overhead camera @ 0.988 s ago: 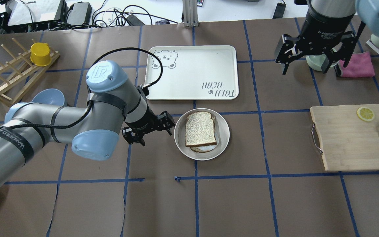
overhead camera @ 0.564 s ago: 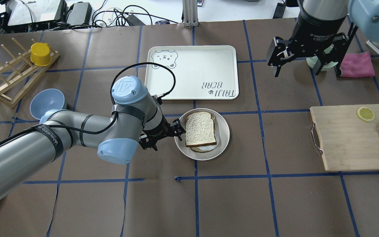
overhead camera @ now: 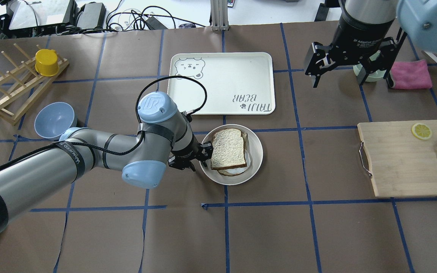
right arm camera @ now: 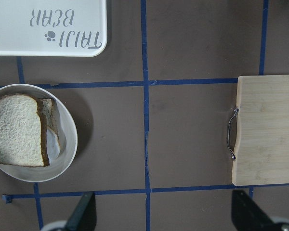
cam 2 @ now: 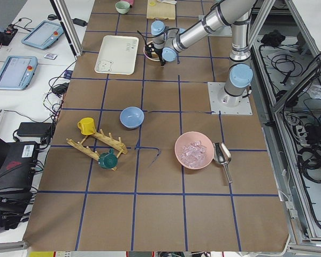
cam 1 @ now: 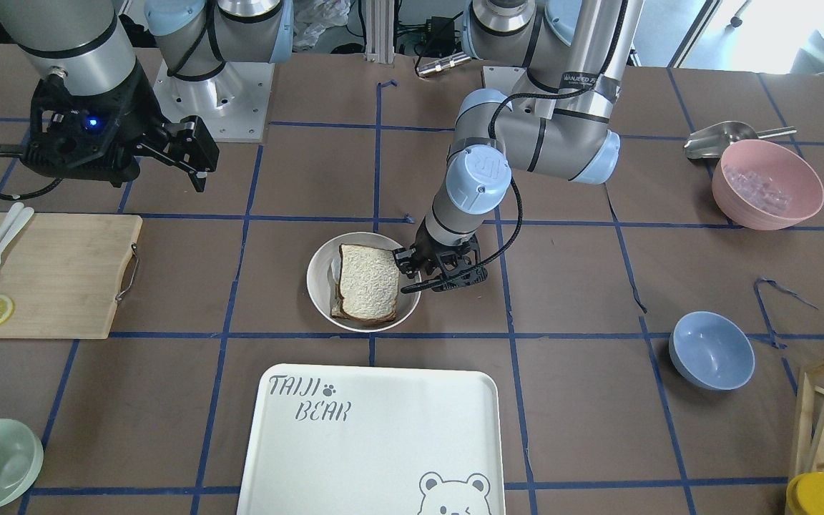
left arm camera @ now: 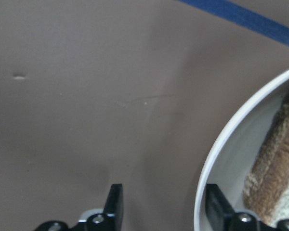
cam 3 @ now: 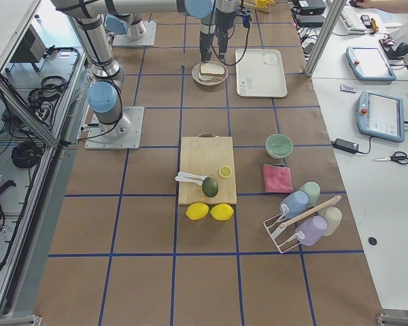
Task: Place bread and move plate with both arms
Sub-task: 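Grasp the plate rim with the left gripper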
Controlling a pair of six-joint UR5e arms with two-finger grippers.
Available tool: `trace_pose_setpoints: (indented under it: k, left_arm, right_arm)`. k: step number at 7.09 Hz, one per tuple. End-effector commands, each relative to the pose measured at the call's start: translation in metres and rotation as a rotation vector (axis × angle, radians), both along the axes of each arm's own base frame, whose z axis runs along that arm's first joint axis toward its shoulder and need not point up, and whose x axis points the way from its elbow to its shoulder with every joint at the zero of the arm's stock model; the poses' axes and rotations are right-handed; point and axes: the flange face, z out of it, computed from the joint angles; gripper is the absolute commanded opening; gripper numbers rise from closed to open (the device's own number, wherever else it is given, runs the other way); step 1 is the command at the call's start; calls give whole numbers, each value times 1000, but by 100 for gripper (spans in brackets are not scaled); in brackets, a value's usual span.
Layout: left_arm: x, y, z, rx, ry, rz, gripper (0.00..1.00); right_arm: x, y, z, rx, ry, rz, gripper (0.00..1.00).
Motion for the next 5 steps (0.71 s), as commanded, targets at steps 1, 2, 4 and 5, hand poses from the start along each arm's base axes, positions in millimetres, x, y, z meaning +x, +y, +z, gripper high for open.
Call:
trace_pose_setpoints:
  k: [1,2,4,5]
  left_arm:
    - [-1,-2,1,-11,4,-18,0]
    - [-1,-3,6,-29,6,-38,0]
    - [-1,-9,35,-103,47,-40,0]
    - [-3,-8,52,-145,84,-39,0]
  right_arm:
    - [-1,-3,1,-25,3,1,100]
    - [-1,-3,1,-25,2,0,100]
    - [0,-3,1,-27,6,1,100]
    - [-1,-4,3,-34,0,-2,100]
